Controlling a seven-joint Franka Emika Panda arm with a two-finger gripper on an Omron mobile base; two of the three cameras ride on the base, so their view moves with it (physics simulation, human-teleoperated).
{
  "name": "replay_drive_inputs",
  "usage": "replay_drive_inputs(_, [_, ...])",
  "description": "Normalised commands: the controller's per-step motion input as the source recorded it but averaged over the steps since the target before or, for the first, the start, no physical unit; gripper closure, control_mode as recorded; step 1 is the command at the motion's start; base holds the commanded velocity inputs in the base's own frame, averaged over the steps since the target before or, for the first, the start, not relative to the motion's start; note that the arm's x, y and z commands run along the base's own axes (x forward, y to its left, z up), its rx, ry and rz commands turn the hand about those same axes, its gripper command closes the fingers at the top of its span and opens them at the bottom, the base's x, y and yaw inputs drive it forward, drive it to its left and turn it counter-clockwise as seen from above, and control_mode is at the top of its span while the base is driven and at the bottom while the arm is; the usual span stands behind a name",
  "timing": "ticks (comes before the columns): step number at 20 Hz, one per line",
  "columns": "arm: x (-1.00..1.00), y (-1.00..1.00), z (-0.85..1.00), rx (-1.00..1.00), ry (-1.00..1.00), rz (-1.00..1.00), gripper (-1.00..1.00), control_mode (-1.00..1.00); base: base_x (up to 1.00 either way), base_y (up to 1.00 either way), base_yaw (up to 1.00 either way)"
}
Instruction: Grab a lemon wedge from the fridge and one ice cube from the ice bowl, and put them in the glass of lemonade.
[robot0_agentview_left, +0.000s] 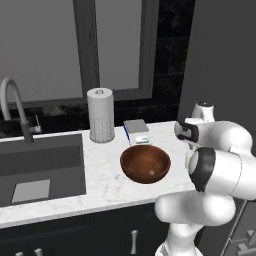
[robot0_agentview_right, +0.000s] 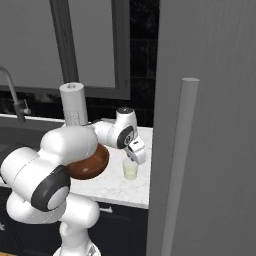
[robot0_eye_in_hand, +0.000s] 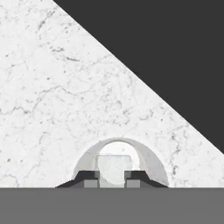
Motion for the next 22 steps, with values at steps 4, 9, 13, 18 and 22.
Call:
replay_drive_inputs(4, [0.05,0.0,-0.03,0.0,0.0,0.0,1.0,-1.0,0.0,0.0,0.0])
replay_drive_inputs(9, [0.0,0.0,-0.02,0.0,0.0,0.0,1.0,-1.0,0.0,0.0,0.0])
replay_drive_inputs(13, [0.0,0.0,-0.18,-0.04,0.0,0.0,1.0,-1.0,0.0,0.0,0.0])
replay_drive_inputs(18, [0.0,0.0,-0.02,0.0,0.0,0.0,-1.0,-1.0,0.0,0.0,0.0])
replay_drive_inputs(22, [0.0,0.0,0.45,0.01,-0.01,-0.01,-1.0,-1.0,0.0,0.0,0.0])
